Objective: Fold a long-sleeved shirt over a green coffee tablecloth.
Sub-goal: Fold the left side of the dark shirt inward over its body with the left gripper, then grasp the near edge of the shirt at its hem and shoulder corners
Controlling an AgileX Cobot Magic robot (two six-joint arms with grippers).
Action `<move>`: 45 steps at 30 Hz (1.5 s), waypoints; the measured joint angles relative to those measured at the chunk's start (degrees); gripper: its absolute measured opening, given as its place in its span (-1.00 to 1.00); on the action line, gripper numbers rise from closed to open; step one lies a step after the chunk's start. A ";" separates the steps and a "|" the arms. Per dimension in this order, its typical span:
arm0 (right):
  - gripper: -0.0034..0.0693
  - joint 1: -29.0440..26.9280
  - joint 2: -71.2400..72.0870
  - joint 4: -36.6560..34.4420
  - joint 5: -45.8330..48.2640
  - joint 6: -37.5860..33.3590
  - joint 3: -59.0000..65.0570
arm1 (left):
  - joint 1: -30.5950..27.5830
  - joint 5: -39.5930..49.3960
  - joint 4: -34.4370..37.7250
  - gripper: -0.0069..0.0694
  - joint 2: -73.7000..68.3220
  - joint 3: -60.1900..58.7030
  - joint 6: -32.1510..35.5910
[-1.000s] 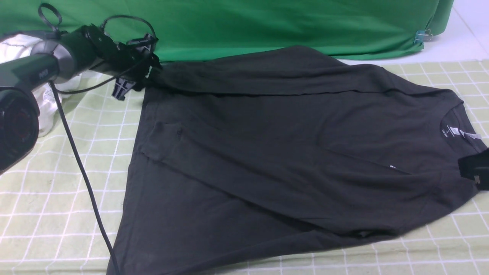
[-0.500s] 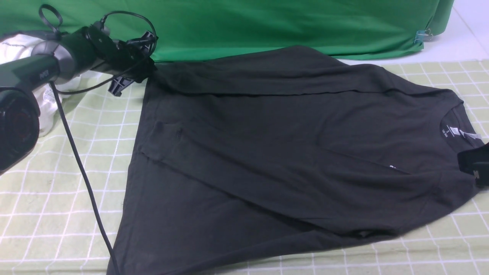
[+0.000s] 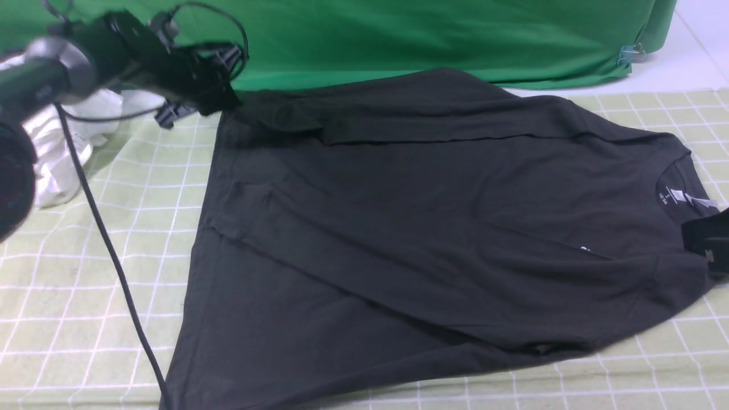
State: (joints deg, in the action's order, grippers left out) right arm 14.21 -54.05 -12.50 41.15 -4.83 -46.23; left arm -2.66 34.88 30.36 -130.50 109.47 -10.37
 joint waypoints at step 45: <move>-0.88 0.00 0.00 1.49 -2.61 -1.70 0.00 | 8.42 3.10 -15.08 -0.78 36.15 -52.37 -8.93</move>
State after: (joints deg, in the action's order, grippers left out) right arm 14.21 -54.05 -11.01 38.54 -6.53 -46.23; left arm 5.76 37.98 15.28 -94.35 57.10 -19.30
